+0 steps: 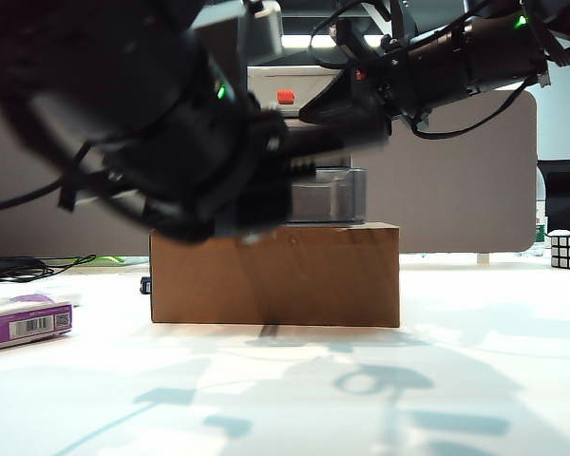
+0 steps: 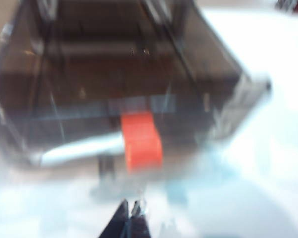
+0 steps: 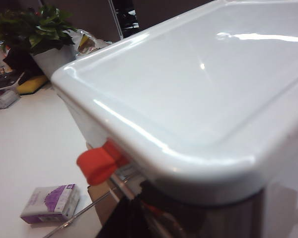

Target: Open the third layer of the drawer on the table, pick up a pack of napkins on the table and put it in, and finally close the drawer.

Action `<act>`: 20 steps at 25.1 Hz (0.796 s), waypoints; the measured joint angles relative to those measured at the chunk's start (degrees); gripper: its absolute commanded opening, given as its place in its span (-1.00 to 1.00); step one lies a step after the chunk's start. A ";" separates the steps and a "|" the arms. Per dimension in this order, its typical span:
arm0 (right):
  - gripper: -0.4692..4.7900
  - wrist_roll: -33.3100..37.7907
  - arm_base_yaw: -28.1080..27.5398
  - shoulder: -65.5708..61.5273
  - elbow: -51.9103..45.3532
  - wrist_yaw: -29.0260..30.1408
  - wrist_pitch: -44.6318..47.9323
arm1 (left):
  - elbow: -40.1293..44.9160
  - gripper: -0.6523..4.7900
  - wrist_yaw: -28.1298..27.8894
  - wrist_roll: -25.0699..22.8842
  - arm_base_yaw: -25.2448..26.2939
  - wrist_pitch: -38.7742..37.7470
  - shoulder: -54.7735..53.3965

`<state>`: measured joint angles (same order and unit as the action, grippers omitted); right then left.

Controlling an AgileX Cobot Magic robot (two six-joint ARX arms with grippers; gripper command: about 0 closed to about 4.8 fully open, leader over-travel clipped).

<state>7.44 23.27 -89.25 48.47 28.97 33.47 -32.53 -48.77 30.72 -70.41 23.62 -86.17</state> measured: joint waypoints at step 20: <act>-0.84 1.33 -0.20 0.02 0.02 5.77 -4.02 | -0.02 -0.53 2.12 -4.07 12.48 -45.51 39.93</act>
<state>8.78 23.07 -89.23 48.49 34.74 29.45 -32.56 -46.65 26.65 -57.93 -21.89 -46.24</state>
